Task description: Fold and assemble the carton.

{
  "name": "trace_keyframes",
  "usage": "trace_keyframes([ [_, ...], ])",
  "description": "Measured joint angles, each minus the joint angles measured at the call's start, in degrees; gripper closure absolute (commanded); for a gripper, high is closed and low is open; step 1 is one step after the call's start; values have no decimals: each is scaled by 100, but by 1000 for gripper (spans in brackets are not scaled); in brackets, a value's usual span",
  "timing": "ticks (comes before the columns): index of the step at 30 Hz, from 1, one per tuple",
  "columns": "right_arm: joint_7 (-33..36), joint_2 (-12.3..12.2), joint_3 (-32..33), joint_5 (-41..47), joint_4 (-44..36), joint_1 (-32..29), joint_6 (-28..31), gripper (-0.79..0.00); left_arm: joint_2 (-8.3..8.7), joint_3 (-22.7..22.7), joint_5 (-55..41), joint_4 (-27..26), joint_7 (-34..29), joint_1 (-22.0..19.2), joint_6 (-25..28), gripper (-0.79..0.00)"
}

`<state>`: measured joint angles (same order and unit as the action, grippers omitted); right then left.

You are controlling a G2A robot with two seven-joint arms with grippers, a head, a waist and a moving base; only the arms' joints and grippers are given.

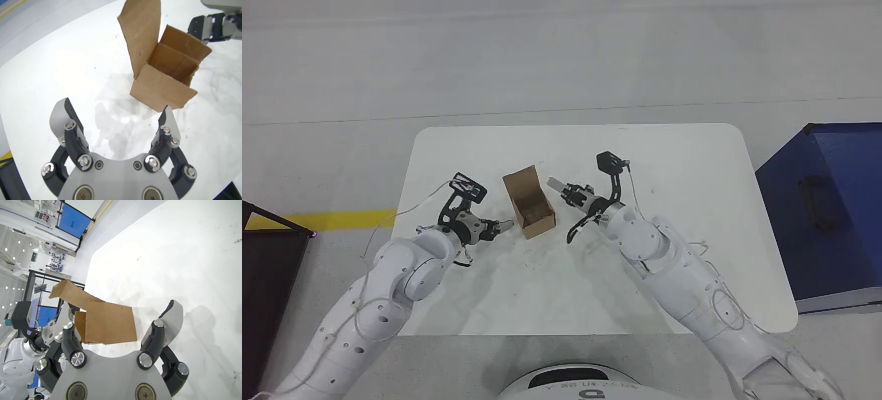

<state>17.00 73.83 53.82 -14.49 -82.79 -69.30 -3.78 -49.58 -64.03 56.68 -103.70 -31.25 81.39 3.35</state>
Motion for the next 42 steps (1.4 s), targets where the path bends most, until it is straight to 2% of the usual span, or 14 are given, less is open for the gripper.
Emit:
trace_keyframes([
  [3, -11, -15, 36, -138, 58, -68, 142, -705, -54, 100, 33, 59, -104, -148, -125, -785],
  [4, -66, -11, 35, -189, 82, -69, 123, -656, -69, 120, 27, 78, -120, -185, -150, -785],
  [8, -230, 38, -42, -347, 229, 40, -101, -560, -128, 189, -4, 145, -173, -304, -240, -785],
  [15, -260, 129, -346, -750, 365, 152, -313, -539, -232, 325, -91, 376, -272, -530, -239, -785],
  [18, -200, 149, -434, -887, 362, 134, -318, -585, -275, 382, -116, 478, -311, -634, -225, -785],
  [21, -242, 166, -441, -884, 332, 93, -272, -588, -310, 403, -140, 568, -323, -702, -205, -785],
  [25, -298, 164, -367, -830, 233, -7, -84, -551, -338, 363, -201, 680, -293, -736, -174, -785],
  [28, -186, 143, -315, -937, 178, -61, -55, -453, -352, 321, -222, 749, -291, -757, -121, -785],
  [31, -81, 143, -337, -1110, 177, -69, -200, -446, -372, 303, -241, 782, -312, -787, -79, -785],
  [36, -44, 190, -466, -1296, 202, -36, -371, -348, -412, 304, -319, 843, -296, -830, 19, -785],
  [39, -142, 199, -469, -1384, 103, -79, -377, -154, -432, 289, -356, 928, -252, -842, 61, -785],
  [40, -207, 197, -468, -1467, 55, -107, -401, -43, -436, 273, -369, 956, -235, -843, 74, -785],
  [41, -292, 194, -476, -1588, -3, -146, -447, 0, -439, 253, -383, 980, -217, -842, 87, -785],
  [42, -428, 187, -503, -1801, -100, -218, -536, 0, -441, 220, -400, 1004, -190, -835, 101, -785],
])
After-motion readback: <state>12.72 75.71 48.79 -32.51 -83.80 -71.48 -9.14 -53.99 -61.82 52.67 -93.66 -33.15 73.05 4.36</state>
